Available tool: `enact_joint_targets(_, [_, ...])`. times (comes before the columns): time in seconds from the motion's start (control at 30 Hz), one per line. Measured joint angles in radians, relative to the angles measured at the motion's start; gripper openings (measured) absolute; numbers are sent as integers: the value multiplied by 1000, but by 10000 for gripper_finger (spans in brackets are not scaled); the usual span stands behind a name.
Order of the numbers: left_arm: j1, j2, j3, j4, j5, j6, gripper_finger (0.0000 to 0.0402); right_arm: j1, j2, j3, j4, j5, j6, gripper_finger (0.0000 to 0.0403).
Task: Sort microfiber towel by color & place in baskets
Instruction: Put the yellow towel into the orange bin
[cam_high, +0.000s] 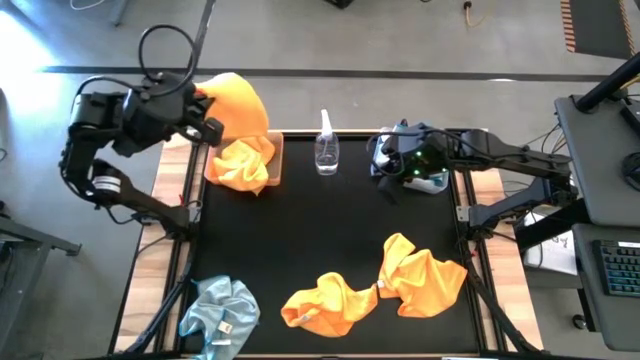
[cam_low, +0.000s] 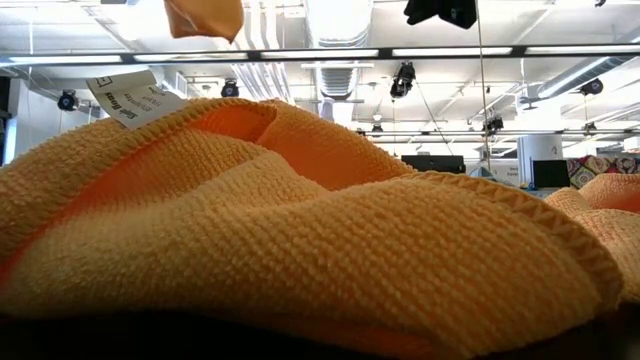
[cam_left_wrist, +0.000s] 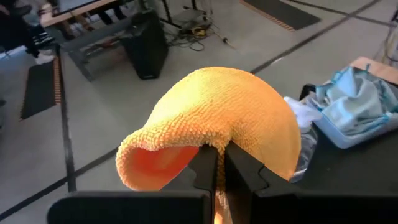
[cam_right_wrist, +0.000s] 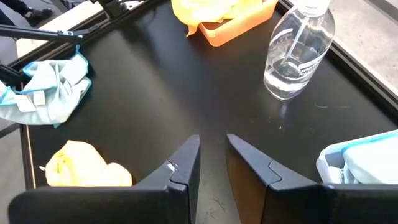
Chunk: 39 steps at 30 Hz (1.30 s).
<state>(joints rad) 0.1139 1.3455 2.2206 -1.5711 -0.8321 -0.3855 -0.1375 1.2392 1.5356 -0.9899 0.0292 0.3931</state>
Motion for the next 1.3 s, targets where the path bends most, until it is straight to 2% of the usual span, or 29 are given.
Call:
enact_joint_targets(0.3, [0,-111,-273,0,-135,-129,2,0,37,0,3,0,0,68])
enact_joint_targets(0.53, [1,-197,-539,1,-258,-321,2,0,66,0,3,-1,0,68])
enact_joint_targets(0.8, [1,-276,-778,15,-278,-519,2,0,99,0,3,-1,0,68])
enact_joint_targets(1.0, [1,-305,-861,64,-218,-523,2,0,120,0,2,-1,0,68])
enact_joint_targets(1.13, [5,-311,-863,78,-178,-474,2,0,126,0,2,-2,2,68])
enact_joint_targets(1.3, [37,-325,-857,109,-177,-387,2,0,126,0,2,-2,7,68])
